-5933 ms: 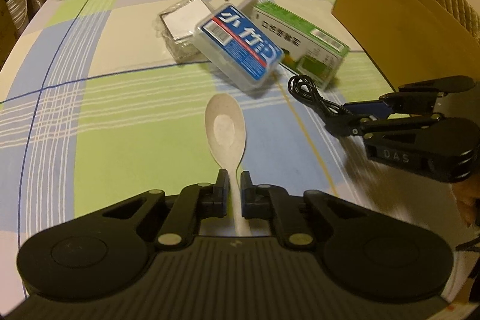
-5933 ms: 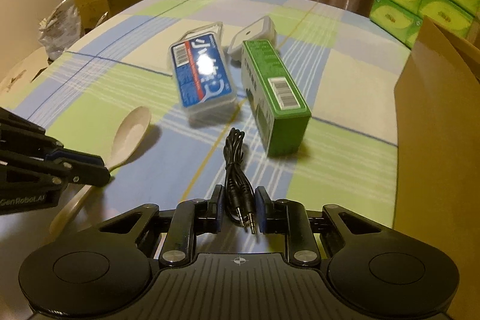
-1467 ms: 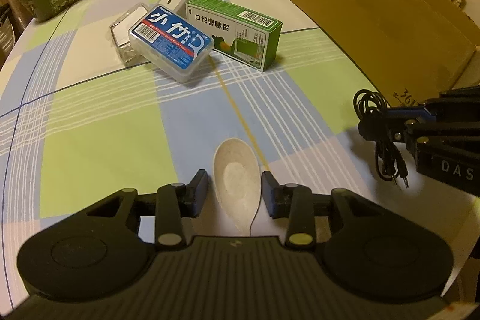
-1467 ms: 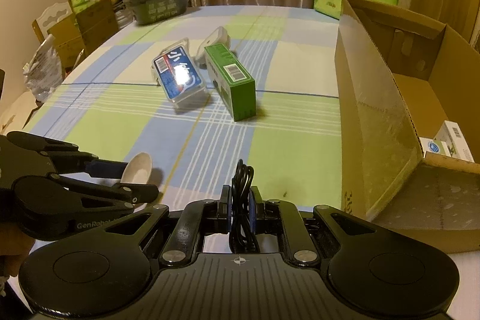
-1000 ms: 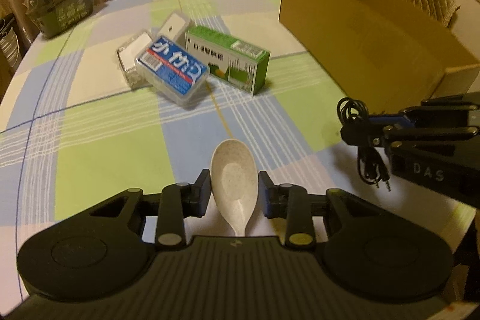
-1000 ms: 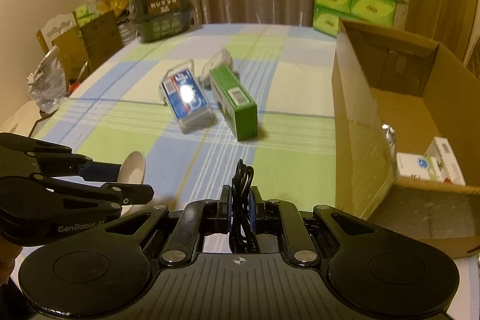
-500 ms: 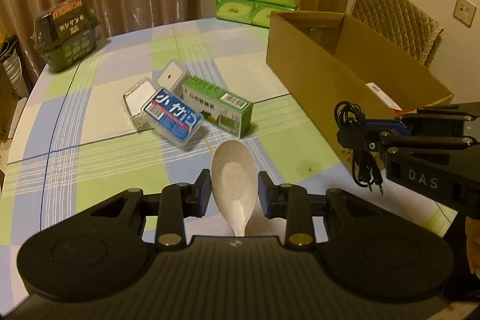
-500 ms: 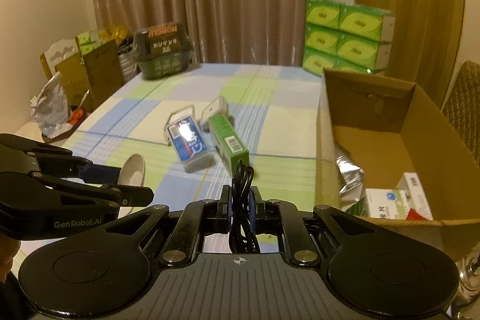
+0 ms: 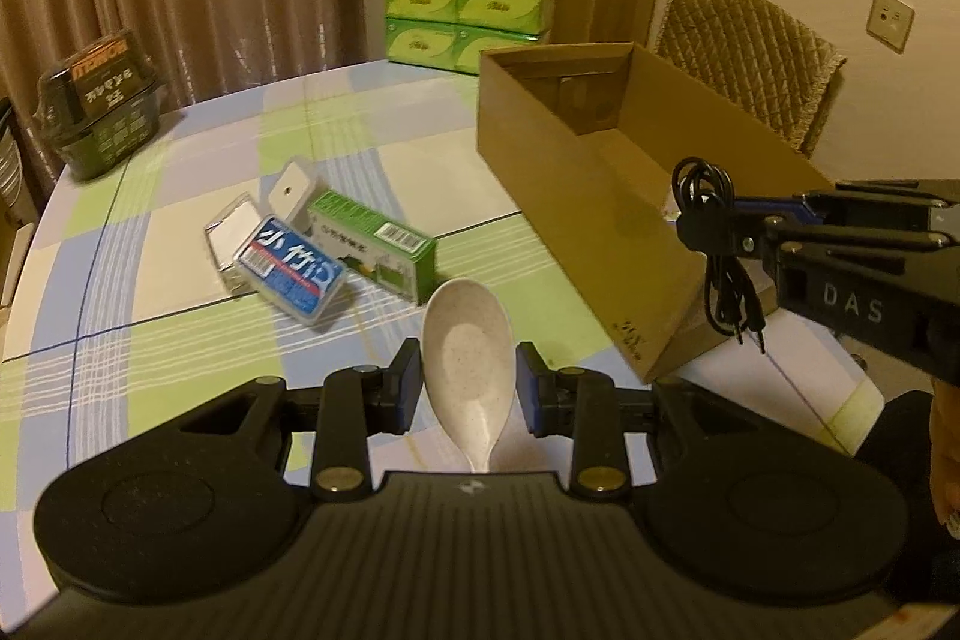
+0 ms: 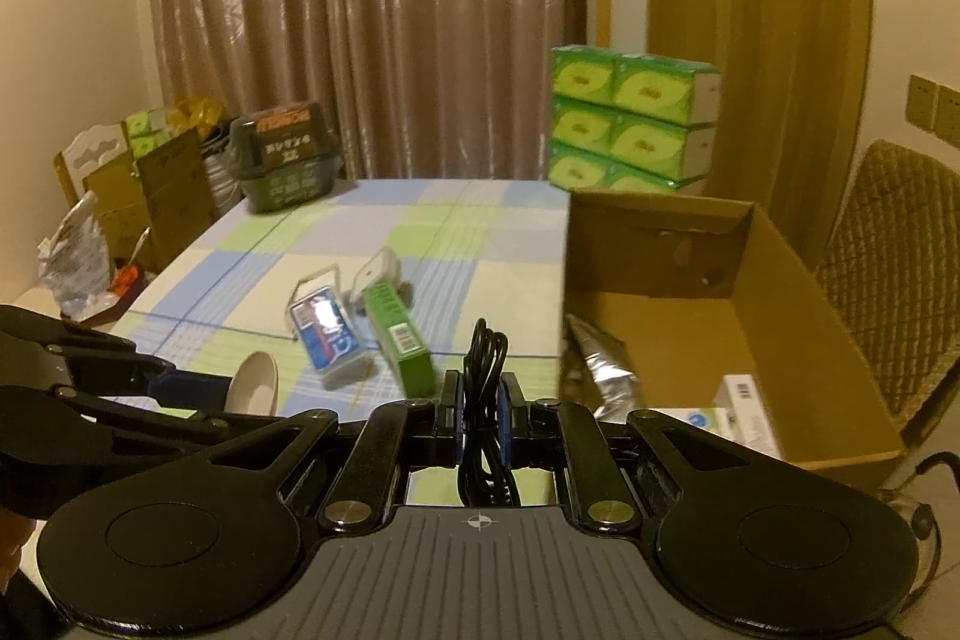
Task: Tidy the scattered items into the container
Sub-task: 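Lift and carry spoon with left tool while right tool carries cable toward cardboard box, then lower spoon into cardboard box with left tool while right tool lowers cable inside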
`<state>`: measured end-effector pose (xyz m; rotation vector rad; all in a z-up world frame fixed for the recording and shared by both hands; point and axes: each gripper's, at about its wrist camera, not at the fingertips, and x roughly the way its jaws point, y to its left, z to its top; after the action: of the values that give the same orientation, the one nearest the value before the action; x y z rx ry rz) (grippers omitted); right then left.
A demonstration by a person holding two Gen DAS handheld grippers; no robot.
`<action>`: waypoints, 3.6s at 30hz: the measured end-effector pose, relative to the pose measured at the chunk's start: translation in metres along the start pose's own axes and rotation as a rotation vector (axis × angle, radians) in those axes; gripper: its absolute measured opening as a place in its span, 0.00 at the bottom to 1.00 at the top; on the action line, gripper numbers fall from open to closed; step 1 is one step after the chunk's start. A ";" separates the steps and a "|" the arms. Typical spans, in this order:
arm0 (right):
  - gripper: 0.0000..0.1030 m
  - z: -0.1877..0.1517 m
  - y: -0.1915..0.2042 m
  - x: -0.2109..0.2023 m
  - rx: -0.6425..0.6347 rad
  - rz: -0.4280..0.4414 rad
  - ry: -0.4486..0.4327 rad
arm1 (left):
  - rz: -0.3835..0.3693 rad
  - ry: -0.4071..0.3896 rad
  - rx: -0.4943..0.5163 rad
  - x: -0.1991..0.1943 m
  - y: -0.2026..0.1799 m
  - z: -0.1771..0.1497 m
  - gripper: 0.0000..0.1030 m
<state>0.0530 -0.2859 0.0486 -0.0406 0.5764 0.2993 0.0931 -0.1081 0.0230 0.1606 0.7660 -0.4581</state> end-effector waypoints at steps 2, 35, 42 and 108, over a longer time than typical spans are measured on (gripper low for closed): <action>0.07 0.001 -0.007 -0.005 0.006 -0.012 -0.006 | -0.011 -0.001 0.008 0.000 -0.007 0.003 0.27; 0.07 0.027 -0.140 -0.022 0.078 -0.200 -0.059 | -0.227 -0.071 0.061 0.051 -0.120 0.124 0.27; 0.07 0.031 -0.150 -0.012 0.081 -0.203 -0.054 | -0.235 -0.069 0.049 0.067 -0.125 0.135 0.27; 0.07 0.040 -0.160 0.049 0.081 -0.178 0.000 | -0.161 -0.028 -0.103 0.128 -0.081 0.133 0.31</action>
<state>0.1597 -0.4204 0.0480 -0.0138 0.5802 0.1028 0.2204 -0.2642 0.0302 -0.0043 0.7764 -0.5710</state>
